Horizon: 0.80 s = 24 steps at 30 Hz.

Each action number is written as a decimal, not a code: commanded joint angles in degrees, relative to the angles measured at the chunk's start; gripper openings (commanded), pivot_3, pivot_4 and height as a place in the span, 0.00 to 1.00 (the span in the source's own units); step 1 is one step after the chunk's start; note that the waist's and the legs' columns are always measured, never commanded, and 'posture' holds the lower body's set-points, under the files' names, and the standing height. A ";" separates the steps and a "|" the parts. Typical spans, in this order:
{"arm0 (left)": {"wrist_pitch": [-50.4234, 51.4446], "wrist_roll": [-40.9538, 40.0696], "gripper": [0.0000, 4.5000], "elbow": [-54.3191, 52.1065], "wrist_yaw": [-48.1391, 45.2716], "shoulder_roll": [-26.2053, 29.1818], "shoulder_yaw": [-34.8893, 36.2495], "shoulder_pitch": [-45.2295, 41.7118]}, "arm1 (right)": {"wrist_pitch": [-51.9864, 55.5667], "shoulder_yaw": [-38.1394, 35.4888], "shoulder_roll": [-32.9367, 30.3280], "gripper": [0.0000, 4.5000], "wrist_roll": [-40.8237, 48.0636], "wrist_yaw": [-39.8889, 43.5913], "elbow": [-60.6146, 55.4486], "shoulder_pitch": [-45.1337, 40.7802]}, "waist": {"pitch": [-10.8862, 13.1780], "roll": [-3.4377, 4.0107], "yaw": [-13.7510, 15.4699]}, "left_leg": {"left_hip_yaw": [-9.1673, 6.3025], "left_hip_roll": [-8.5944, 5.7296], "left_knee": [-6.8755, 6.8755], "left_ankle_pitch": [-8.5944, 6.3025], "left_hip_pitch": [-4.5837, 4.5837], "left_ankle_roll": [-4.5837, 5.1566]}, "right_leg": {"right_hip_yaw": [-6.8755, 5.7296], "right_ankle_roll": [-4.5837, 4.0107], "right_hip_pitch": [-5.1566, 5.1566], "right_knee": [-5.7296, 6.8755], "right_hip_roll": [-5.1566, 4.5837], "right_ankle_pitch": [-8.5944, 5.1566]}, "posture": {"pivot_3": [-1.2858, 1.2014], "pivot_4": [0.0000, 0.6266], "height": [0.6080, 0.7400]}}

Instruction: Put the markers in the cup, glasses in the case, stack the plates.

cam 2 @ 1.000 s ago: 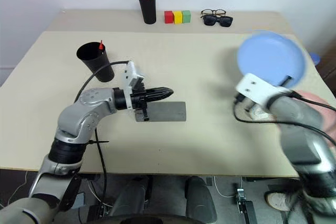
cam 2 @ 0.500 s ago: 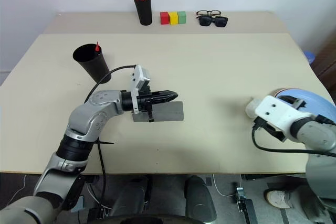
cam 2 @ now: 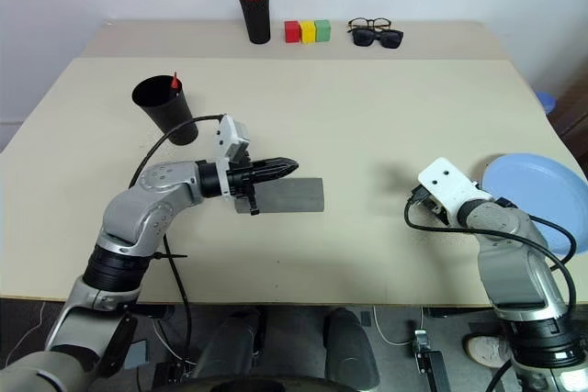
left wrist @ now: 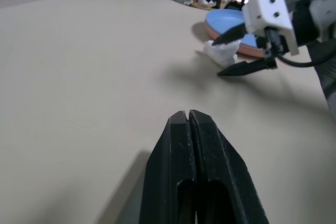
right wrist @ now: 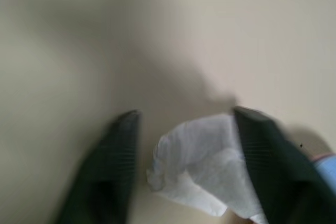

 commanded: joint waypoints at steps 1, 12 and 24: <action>-0.33 -1.43 0.00 -1.77 -0.53 -0.03 0.40 -0.25 | 3.76 -0.14 -1.37 0.14 -1.30 -1.35 -0.94 0.32 | 0.00 0.00 -0.02 | 0.00 0.00 0.00 0.00 0.00 0.00 | 0.00 0.00 0.00 0.00 0.00 0.00 | 0.52 0.24 1.00; -2.51 -0.12 0.00 2.56 -1.66 -0.82 0.58 -2.61 | 8.40 -4.46 -13.23 0.01 -2.27 2.42 -10.78 -3.73 | 0.02 0.06 -0.24 | 0.02 0.03 -0.01 0.00 0.01 0.00 | 0.01 0.00 -0.04 0.04 0.03 0.00 | 0.52 0.24 1.00; -10.27 4.43 0.00 4.32 3.89 5.09 6.96 3.00 | 1.77 -7.79 -18.36 0.75 -1.01 1.98 -1.68 1.50 | -0.03 0.16 -1.11 | 0.11 0.04 -0.02 -0.05 0.04 0.08 | 0.05 0.02 -0.06 0.02 -0.01 -0.02 | 0.52 0.24 1.00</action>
